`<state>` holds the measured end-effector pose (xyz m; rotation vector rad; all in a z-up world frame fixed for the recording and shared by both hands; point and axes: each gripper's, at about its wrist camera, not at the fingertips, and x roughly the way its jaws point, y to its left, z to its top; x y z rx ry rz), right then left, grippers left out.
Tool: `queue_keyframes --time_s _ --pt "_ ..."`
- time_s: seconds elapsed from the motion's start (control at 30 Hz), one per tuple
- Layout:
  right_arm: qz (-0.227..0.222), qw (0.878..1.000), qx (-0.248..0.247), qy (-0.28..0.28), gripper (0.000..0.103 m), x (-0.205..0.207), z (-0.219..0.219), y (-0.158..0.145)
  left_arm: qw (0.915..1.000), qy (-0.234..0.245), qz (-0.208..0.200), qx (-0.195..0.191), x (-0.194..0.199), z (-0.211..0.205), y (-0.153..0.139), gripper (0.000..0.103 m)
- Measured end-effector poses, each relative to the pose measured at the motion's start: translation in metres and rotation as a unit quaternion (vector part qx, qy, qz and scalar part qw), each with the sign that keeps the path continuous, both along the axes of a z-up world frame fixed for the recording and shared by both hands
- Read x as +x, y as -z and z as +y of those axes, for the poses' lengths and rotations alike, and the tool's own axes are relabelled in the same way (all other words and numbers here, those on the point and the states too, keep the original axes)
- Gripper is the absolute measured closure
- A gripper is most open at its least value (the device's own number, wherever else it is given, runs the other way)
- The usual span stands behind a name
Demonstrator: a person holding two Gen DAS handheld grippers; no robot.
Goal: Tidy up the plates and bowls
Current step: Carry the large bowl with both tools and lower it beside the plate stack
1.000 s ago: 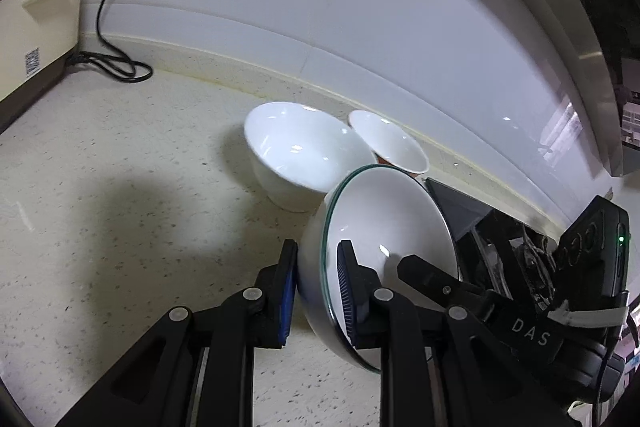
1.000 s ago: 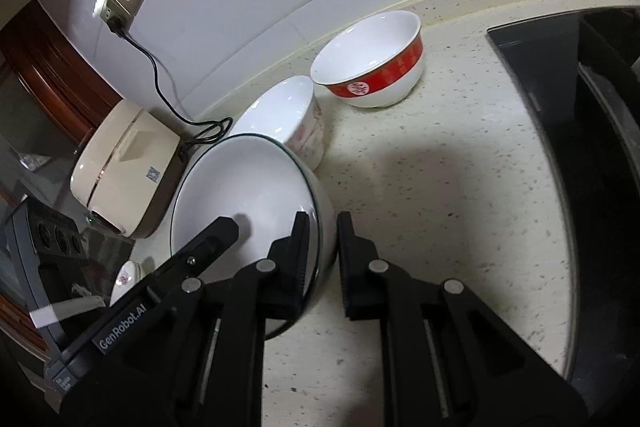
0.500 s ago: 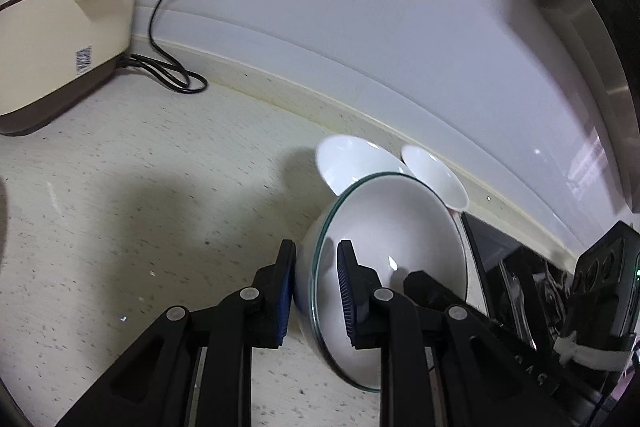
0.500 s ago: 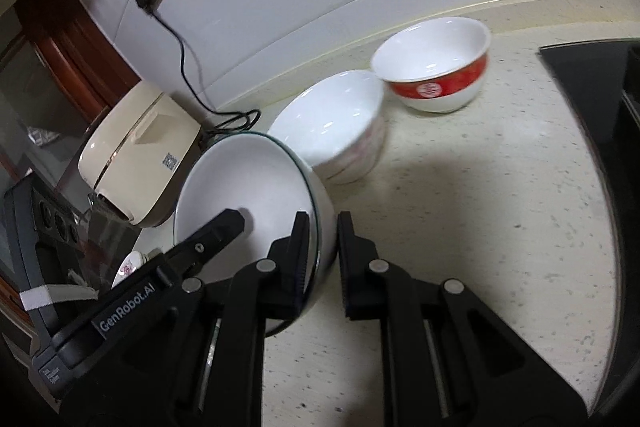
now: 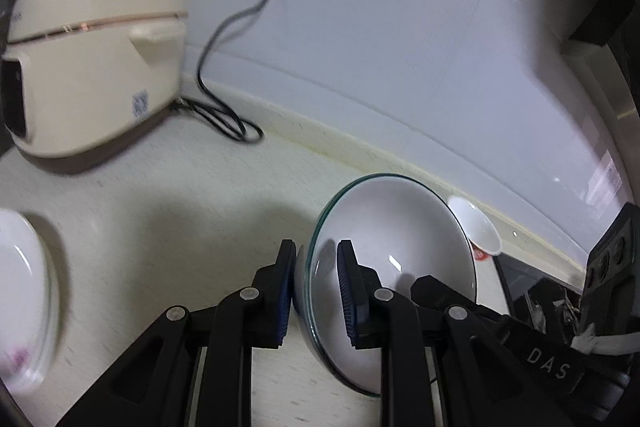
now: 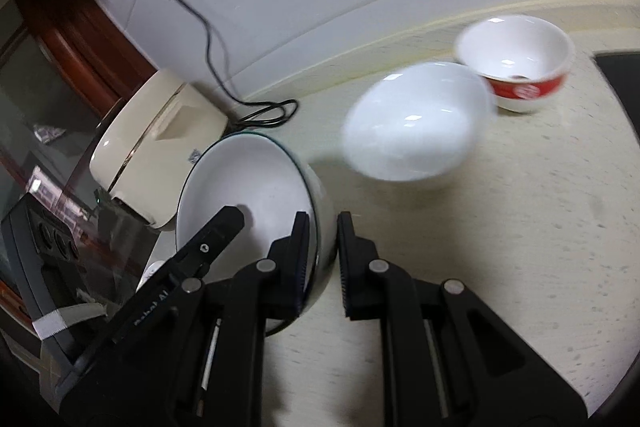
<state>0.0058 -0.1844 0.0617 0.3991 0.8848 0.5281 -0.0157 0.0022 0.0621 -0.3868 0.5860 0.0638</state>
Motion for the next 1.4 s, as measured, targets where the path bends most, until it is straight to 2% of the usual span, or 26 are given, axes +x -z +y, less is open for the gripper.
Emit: queue_keyframes --time_s 0.13,0.23,0.4,0.47,0.6,0.77,0.97,1.07,1.4 --pt "-0.005 1.000 0.011 -0.008 0.086 0.001 0.023 -0.004 0.9993 -0.021 -0.029 0.004 -0.006 0.022 -0.002 0.082" --pt "-0.010 1.000 0.018 -0.009 0.086 0.001 0.034 0.005 0.9989 -0.030 -0.035 0.002 -0.006 0.028 0.006 0.082" --pt "0.002 1.000 0.003 -0.017 0.086 0.003 0.044 0.021 0.9992 -0.038 -0.002 -0.015 0.001 0.038 0.018 0.082" --pt "0.001 1.000 -0.010 -0.020 0.086 0.002 0.049 0.023 0.9990 -0.042 -0.002 -0.013 0.000 0.040 0.018 0.082" --pt "-0.004 0.999 0.001 -0.032 0.086 0.001 0.056 0.024 0.9981 -0.060 -0.006 -0.016 -0.009 0.050 0.017 0.082" --pt "0.000 0.999 -0.010 -0.045 0.085 0.000 0.070 0.028 0.9961 -0.083 0.009 -0.029 -0.007 0.064 0.025 0.082" --pt "0.020 0.998 -0.003 -0.054 0.084 0.000 0.075 0.034 0.9949 -0.095 0.026 -0.023 -0.010 0.067 0.030 0.077" --pt "0.025 0.998 -0.011 -0.060 0.084 -0.001 0.078 0.035 0.9932 -0.106 0.045 -0.021 -0.009 0.069 0.036 0.077" --pt "0.042 0.996 -0.033 -0.076 0.084 -0.005 0.087 0.041 0.9892 -0.129 0.069 -0.015 -0.015 0.072 0.045 0.074"
